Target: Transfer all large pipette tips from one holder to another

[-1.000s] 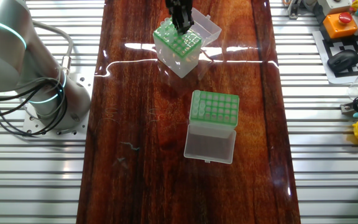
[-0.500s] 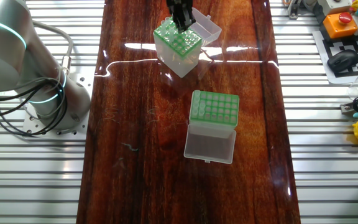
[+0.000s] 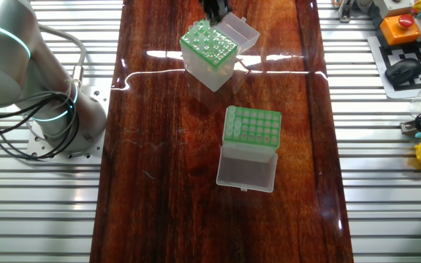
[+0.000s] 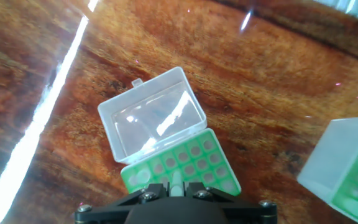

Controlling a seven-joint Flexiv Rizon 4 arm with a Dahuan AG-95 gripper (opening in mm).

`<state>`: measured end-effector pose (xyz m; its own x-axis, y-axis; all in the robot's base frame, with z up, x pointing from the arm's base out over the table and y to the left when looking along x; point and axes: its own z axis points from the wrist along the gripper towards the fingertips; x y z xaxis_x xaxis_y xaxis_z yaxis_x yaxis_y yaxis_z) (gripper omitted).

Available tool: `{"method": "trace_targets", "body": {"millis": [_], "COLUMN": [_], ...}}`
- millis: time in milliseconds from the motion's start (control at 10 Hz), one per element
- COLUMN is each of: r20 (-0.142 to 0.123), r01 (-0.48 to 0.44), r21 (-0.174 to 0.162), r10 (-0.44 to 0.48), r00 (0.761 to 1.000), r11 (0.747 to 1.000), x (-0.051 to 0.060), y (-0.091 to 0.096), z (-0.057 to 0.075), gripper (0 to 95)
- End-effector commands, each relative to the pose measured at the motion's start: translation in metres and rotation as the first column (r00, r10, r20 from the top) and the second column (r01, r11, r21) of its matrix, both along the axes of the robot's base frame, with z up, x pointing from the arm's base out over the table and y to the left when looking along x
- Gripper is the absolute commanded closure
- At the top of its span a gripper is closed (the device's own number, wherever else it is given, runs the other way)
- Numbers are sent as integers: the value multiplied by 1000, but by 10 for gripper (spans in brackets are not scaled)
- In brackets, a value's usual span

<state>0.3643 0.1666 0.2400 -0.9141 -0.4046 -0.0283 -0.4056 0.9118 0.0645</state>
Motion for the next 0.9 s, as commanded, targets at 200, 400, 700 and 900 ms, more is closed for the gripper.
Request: {"method": "trace_targets", "body": {"millis": [200, 400, 700, 900], "r20": [-9, -6, -16, -15], "r01": [-32, -51, -64, -63], "r21": [-2, -1, -7, -7], "r10": [32, 51, 64, 63], "r00": [999, 999, 998, 998], "r11": [1000, 999, 998, 998], "x": [5, 4, 4, 4], "y": [-6, -4, 5, 5], "z": [32, 45, 53, 53], "gripper": [950, 950, 950, 950]}}
